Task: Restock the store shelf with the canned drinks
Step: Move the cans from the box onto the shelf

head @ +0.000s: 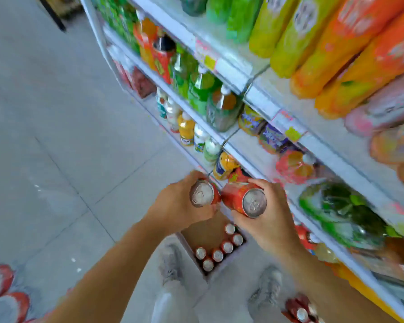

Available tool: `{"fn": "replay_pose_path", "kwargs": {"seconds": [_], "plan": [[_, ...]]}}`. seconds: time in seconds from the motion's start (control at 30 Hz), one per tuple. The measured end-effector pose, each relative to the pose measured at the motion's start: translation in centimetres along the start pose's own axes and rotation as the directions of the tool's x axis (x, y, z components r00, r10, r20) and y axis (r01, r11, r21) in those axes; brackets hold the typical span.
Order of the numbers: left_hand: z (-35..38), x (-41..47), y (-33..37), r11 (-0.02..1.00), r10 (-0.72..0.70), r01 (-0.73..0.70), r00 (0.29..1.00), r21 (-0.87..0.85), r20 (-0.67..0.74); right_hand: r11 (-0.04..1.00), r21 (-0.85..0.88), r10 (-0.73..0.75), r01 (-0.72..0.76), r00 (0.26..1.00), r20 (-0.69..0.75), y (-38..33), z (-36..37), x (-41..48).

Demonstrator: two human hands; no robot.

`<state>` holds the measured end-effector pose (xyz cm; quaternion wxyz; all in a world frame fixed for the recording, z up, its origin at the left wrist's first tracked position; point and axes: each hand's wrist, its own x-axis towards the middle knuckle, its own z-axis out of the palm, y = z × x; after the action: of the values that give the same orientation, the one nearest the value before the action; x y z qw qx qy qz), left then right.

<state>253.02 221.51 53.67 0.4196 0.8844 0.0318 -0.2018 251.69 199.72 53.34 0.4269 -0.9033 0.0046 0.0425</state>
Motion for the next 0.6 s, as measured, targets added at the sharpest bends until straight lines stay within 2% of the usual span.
{"fn": "replay_pose_path", "kwargs": {"seconds": [0.13, 0.27, 0.37, 0.5, 0.6], "plan": [[-5.7, -3.7, 11.0, 0.983, 0.175, -0.171, 0.982, 0.061, -0.073, 0.992, 0.101, -0.057, 0.081, 0.974, -0.219, -8.9, -9.6, -1.6], [-8.0, -6.3, 20.7, 0.935, 0.354, -0.352, 0.931, 0.032, -0.093, 0.968, 0.231, -0.013, 0.101, 0.935, -0.353, -13.5, -18.8, -4.4], [-7.9, -7.7, 27.0, 0.855, 0.515, -0.519, 0.85, -0.016, -0.109, 0.967, 0.213, -0.006, 0.14, 0.846, -0.532, -14.8, -24.4, -6.3], [-6.6, -8.8, 33.8, 0.721, 0.671, -0.688, 0.724, -0.089, -0.159, 0.972, 0.189, 0.019, 0.136, 0.76, -0.649, -16.2, -31.2, -9.4], [-5.3, -9.2, 37.7, 0.638, 0.732, -0.762, 0.645, -0.11, -0.217, 0.978, 0.122, -0.024, 0.167, 0.677, -0.735, -15.6, -35.2, -10.6]]}}
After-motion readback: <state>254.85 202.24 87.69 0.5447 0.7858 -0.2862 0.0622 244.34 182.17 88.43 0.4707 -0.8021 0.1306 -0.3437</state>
